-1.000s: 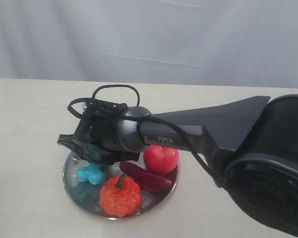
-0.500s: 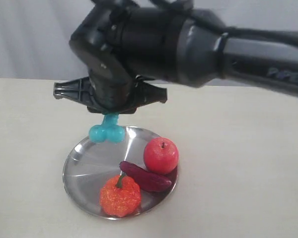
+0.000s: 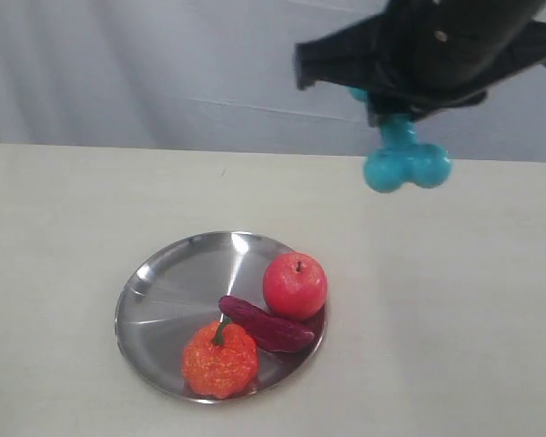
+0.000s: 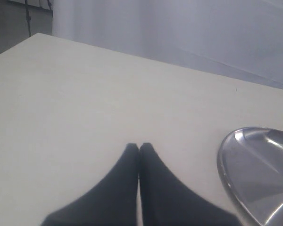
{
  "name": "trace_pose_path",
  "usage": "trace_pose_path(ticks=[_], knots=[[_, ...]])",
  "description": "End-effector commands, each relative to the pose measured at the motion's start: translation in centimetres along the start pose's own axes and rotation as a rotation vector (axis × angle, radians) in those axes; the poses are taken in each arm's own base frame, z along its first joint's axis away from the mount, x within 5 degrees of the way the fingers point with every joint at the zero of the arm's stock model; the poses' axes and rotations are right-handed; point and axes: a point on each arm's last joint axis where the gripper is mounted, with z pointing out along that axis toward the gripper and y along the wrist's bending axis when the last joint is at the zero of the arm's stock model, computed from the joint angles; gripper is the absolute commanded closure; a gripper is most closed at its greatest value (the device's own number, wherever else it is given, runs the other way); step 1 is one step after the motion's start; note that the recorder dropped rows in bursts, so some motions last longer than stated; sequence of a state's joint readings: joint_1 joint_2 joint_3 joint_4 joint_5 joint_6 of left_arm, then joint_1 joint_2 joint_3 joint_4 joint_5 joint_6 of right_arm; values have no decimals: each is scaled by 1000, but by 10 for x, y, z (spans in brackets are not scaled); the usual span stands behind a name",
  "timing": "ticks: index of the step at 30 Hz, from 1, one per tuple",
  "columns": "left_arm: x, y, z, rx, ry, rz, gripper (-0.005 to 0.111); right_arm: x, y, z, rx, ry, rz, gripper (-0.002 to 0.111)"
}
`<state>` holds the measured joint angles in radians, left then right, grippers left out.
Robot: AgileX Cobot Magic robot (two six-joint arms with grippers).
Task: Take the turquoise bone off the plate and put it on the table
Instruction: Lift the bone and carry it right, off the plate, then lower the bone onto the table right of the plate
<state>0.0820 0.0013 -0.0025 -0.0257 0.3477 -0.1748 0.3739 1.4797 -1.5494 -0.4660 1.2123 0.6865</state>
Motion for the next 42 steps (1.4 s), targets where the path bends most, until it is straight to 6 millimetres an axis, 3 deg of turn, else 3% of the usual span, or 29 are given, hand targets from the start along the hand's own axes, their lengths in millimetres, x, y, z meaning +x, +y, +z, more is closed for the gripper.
trace_pose_path(ticks=[1, 10, 19, 27, 42], knots=[[0, 0, 0, 5, -3, 0, 107, 29, -40, 18, 55, 49, 24, 104], [0, 0, 0, 5, -3, 0, 107, 98, -79, 126, -53, 105, 125, 104], [0, 0, 0, 5, -3, 0, 107, 114, -66, 193, -98, 159, 83, 104], [0, 0, 0, 5, -3, 0, 107, 125, -58, 226, -122, 171, 69, 104], [0, 0, 0, 5, -3, 0, 107, 127, -52, 249, -134, 177, 67, 104]])
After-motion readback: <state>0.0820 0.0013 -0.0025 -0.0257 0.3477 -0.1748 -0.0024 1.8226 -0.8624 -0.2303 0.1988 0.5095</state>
